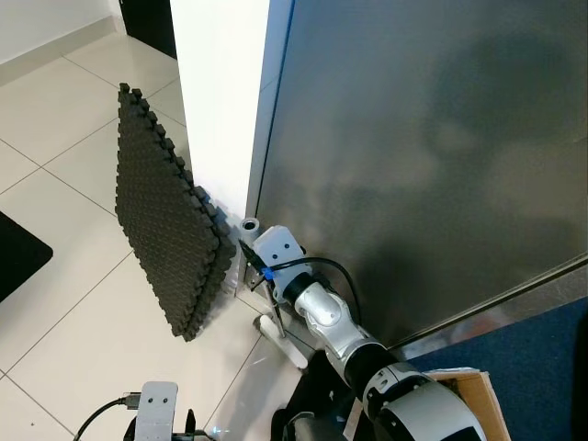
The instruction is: Sweep floor
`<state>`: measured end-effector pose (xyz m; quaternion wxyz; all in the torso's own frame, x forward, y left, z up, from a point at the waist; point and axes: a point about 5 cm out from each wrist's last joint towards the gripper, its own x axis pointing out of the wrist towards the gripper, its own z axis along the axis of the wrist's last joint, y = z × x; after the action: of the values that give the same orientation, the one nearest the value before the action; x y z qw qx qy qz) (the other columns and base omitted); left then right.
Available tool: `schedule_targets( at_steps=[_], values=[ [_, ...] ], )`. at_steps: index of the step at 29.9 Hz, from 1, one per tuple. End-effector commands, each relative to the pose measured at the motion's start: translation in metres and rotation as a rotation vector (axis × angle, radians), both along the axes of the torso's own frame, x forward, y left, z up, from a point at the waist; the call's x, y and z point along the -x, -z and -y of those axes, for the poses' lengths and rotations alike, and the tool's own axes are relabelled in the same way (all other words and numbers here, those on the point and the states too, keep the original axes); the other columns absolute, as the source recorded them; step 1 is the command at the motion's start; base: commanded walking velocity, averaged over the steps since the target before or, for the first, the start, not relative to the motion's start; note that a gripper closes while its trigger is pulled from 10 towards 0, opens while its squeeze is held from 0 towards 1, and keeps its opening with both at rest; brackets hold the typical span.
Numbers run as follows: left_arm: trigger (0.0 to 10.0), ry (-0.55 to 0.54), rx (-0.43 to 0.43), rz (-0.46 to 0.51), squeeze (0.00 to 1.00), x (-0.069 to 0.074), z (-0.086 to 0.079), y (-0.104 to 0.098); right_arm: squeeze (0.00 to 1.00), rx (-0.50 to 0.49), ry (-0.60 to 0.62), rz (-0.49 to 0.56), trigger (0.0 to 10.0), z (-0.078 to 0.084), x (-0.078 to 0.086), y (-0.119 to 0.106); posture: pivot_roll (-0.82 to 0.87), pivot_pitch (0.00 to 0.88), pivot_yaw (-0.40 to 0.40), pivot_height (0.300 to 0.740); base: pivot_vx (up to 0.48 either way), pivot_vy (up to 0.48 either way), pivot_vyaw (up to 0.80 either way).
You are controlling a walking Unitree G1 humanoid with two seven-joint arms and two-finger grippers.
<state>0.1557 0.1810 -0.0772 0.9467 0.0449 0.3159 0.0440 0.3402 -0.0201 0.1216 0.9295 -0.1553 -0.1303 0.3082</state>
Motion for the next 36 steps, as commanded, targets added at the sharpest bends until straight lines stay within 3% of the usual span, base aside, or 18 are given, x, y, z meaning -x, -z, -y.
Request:
schedule_targets(
  at_steps=[1,11,20,25,36],
  values=[
    [10.0,-0.003,0.049,-0.307,0.00,0.0863,0.0146,0.0329,0.31,0.026,0.032,0.051,10.0,0.0025,-0.0041,-0.0064,0.06,0.319,-0.176,0.740,0.000,0.000,0.00],
    [10.0,0.008,0.043,-0.302,0.00,0.0843,0.0120,0.0322,0.35,0.037,0.080,0.073,10.0,0.0058,-0.0112,-0.0141,0.07,0.320,-0.169,0.740,0.000,0.000,0.00],
    [10.0,0.013,0.042,-0.303,0.00,0.0837,0.0121,0.0323,0.34,0.005,-0.050,-0.013,10.0,-0.0013,-0.0087,-0.0129,0.06,0.318,-0.166,0.740,0.000,0.000,0.00],
    [10.0,0.022,0.043,-0.304,0.00,0.0820,0.0131,0.0323,0.32,-0.004,-0.182,-0.124,10.0,0.0013,-0.0123,-0.0149,0.06,0.316,-0.164,0.740,0.000,0.000,0.00],
    [10.0,0.026,0.049,-0.312,0.00,0.0844,0.0163,0.0331,0.35,-0.007,-0.168,-0.132,10.0,-0.0015,-0.0101,-0.0107,0.07,0.332,-0.165,0.740,0.000,0.000,0.00]
  ],
)
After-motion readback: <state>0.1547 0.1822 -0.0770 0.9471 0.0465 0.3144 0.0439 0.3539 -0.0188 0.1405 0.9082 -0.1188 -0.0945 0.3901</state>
